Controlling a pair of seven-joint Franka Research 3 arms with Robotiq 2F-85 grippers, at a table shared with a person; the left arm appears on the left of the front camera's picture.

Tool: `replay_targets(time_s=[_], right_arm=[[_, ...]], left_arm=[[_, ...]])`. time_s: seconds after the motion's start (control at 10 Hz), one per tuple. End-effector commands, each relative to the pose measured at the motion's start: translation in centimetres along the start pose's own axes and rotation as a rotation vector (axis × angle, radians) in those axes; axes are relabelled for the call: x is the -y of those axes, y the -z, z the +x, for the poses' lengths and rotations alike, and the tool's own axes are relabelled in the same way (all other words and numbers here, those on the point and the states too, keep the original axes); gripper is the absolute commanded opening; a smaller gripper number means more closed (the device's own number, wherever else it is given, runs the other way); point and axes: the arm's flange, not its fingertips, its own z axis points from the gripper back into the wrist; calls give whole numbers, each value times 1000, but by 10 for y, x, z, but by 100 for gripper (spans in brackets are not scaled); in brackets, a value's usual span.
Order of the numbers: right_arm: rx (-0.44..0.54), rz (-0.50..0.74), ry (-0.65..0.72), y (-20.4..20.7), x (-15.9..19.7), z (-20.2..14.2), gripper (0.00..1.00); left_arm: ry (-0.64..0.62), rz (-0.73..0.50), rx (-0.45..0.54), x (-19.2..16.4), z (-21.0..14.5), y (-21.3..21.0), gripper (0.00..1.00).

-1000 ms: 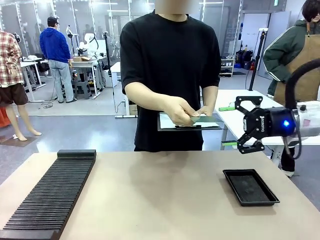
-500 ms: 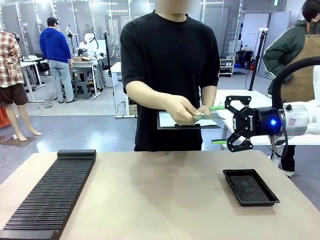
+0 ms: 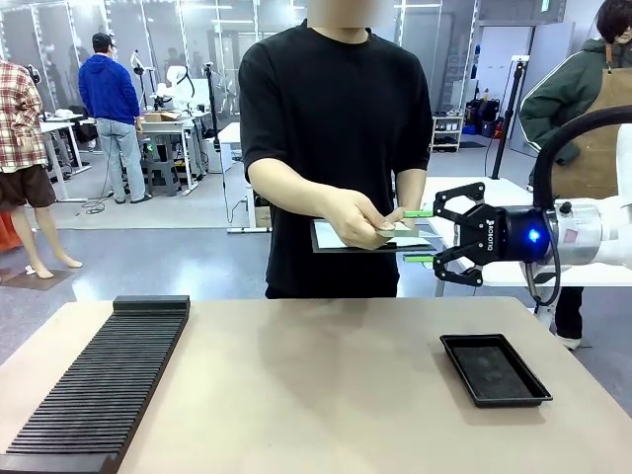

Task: Inspect the PCB.
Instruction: Pick up the Blank PCB that the human is holding.

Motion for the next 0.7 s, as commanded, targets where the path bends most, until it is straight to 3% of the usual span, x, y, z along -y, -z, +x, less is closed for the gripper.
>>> replay_targets(time_s=[0.0,0.6], right_arm=[[-21,19,-25,4,0,4,0],[-14,24,-24,6,1,4,0]], left_arm=[[3,4,-5,2,0,1,100],[3,4,-5,2,0,1,100]])
